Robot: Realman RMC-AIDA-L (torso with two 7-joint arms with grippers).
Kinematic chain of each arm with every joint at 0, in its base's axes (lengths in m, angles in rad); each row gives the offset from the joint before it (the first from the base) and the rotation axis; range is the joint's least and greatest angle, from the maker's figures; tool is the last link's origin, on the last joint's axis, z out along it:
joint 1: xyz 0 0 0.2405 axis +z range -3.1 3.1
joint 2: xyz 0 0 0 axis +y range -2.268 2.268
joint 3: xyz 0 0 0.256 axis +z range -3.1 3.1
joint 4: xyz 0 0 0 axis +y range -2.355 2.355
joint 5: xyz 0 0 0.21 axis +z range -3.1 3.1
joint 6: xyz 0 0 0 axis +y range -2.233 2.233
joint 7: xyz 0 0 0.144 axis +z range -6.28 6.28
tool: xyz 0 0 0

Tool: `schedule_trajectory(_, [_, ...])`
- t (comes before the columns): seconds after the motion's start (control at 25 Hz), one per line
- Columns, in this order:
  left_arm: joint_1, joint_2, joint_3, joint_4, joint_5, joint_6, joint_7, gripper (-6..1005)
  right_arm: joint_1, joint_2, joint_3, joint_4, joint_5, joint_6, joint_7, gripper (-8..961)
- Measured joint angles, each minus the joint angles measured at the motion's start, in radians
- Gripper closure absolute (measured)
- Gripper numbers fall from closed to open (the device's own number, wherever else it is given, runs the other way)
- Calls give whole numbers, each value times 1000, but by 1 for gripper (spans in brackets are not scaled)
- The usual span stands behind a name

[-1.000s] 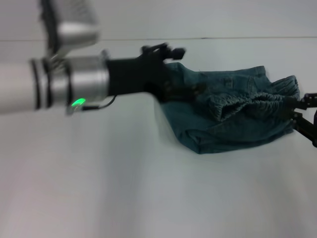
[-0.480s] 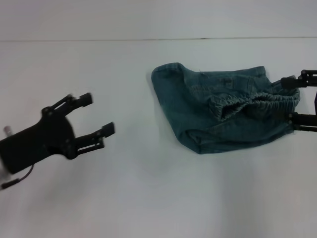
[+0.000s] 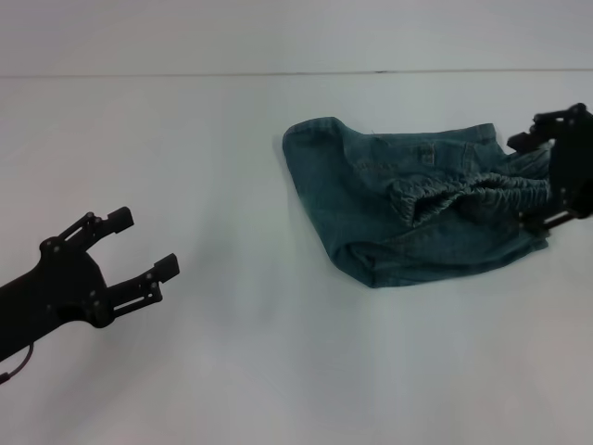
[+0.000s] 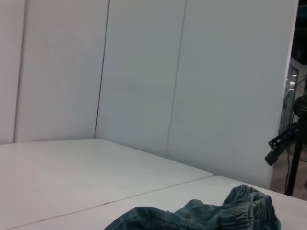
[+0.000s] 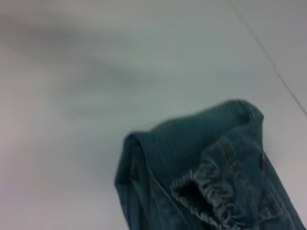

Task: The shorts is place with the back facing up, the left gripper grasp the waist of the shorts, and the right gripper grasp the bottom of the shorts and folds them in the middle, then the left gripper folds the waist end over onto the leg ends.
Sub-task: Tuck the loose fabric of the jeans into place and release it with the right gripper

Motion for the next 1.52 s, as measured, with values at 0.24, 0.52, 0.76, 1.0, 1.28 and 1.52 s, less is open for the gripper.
schedule_trajectory(0.24, [-3,1,-5,-18,2,-7,-1,60,6,7,-250,15,-121,189,89,19])
schedule_trajectory(0.52, [-6,0,-18,-25,1,-22,-3,60,12,9,-513,95,-259,342,207,26])
schedule_trajectory(0.76, [-5,0,-22,-43,1,-38,2,60,1,12,-639,152,-342,509,271,33])
schedule_trajectory(1.0, [-5,0,-24,-53,2,-62,4,60,0,12,-655,196,-339,598,279,39])
schedule_trajectory(1.28, [-13,0,-26,-53,-3,-77,4,60,1,12,-669,234,-336,623,279,118])
schedule_trajectory(1.52, [-25,1,-26,-53,1,-95,2,60,-6,11,-639,219,-273,623,278,231])
